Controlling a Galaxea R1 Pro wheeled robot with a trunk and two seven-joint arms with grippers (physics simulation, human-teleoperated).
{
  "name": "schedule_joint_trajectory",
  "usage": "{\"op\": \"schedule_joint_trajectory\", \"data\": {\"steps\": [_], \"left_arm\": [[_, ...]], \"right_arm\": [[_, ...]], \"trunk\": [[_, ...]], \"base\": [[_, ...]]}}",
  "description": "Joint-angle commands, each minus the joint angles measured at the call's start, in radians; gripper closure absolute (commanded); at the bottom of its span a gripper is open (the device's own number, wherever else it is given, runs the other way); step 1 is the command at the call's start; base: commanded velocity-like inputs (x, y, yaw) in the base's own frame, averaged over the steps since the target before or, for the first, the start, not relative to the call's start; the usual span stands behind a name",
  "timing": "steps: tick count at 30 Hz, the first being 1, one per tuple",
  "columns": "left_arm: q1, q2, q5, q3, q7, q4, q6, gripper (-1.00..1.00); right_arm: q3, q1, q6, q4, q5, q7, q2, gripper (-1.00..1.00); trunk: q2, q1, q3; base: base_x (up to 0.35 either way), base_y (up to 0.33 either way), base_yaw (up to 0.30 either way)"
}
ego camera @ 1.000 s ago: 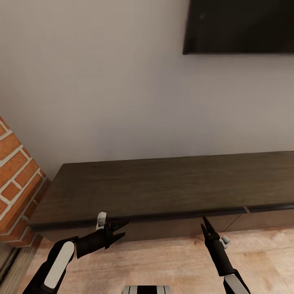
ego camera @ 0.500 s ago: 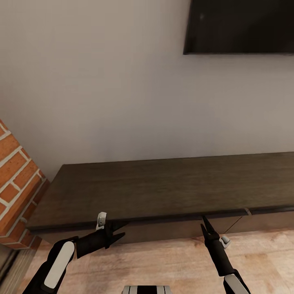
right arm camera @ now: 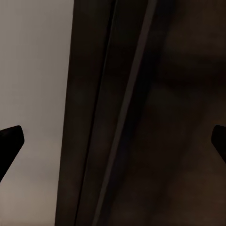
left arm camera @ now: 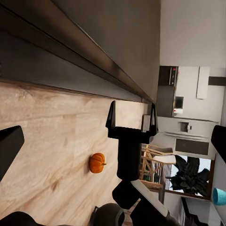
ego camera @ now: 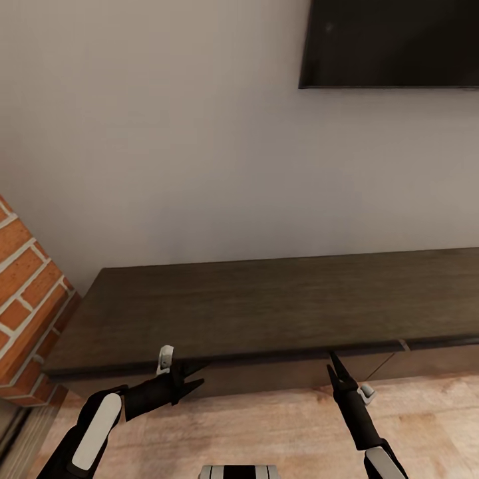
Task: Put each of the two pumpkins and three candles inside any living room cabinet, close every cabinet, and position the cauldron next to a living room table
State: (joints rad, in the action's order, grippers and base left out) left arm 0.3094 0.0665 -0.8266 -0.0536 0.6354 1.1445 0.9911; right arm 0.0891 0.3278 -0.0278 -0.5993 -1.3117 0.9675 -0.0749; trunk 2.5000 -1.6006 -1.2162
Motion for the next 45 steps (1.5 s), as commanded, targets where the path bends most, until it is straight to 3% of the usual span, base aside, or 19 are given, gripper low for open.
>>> {"op": "schedule_joint_trajectory", "data": {"steps": [1,15,16,45], "left_arm": [[0.0,0.0,0.003,-0.001,0.005,0.0,0.004,-1.0],[0.0,0.0,0.003,-0.002,0.005,0.0,0.004,-1.0],[0.0,0.0,0.003,-0.002,0.005,0.0,0.004,-1.0],[0.0,0.001,0.003,-0.002,0.005,0.0,0.004,-1.0]], "right_arm": [[-0.002,0.0,-0.003,0.001,-0.008,0.004,0.0,-1.0],[-0.002,0.0,-0.001,0.001,-0.008,0.002,-0.002,-1.0],[-0.002,0.0,0.0,0.001,-0.008,0.002,-0.001,1.0],[-0.002,0.0,-0.004,0.001,-0.008,0.002,0.0,1.0]], "trunk": [[0.0,0.0,-0.001],[0.0,0.0,-0.001],[0.0,0.0,-0.001],[0.0,0.0,-0.001]], "base": [[0.054,0.0,0.0],[0.036,0.0,0.0],[0.0,0.0,0.0],[0.0,0.0,0.0]]}}
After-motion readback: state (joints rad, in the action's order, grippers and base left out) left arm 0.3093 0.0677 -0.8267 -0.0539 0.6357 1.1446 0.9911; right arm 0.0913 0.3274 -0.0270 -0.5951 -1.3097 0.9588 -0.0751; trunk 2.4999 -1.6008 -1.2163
